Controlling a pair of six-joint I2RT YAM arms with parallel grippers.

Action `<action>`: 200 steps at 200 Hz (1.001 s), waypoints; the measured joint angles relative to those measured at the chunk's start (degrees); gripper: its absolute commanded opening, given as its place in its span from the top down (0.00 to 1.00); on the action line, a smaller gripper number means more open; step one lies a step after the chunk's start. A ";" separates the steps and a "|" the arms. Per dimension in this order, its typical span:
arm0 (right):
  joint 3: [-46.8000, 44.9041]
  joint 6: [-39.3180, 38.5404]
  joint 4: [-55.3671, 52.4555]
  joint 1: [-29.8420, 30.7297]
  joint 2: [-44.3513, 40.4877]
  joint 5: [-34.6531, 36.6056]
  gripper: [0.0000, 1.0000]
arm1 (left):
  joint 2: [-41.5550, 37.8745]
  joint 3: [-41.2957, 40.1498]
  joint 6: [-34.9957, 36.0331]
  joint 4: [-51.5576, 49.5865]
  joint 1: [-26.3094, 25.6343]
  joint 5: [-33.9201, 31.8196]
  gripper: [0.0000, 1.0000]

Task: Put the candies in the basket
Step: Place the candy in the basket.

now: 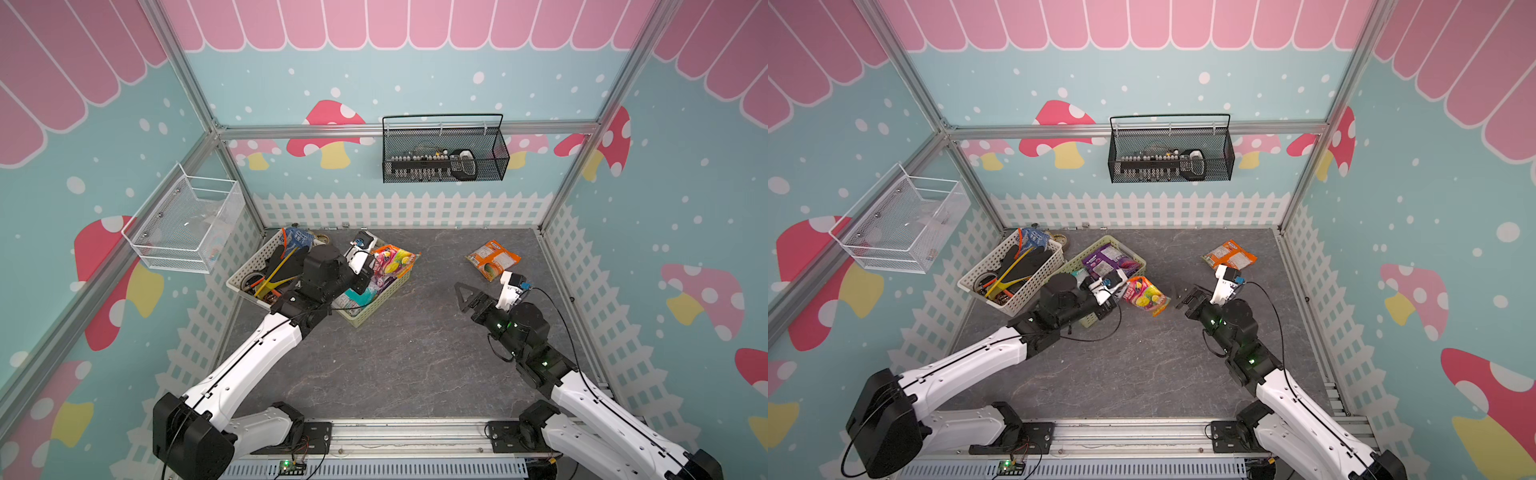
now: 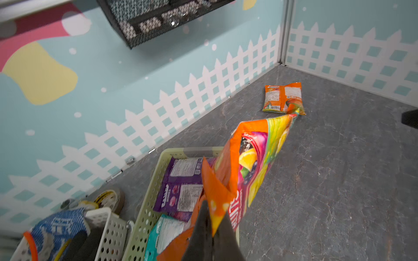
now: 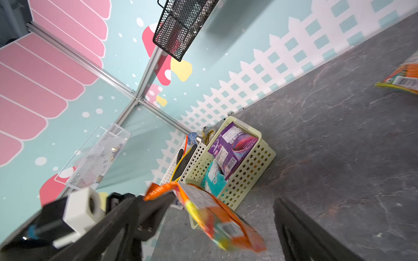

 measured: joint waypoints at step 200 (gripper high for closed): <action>-2.54 -4.26 -9.73 0.00 -9.03 14.78 0.01 | -4.46 25.86 -54.53 -47.98 30.60 2.36 1.00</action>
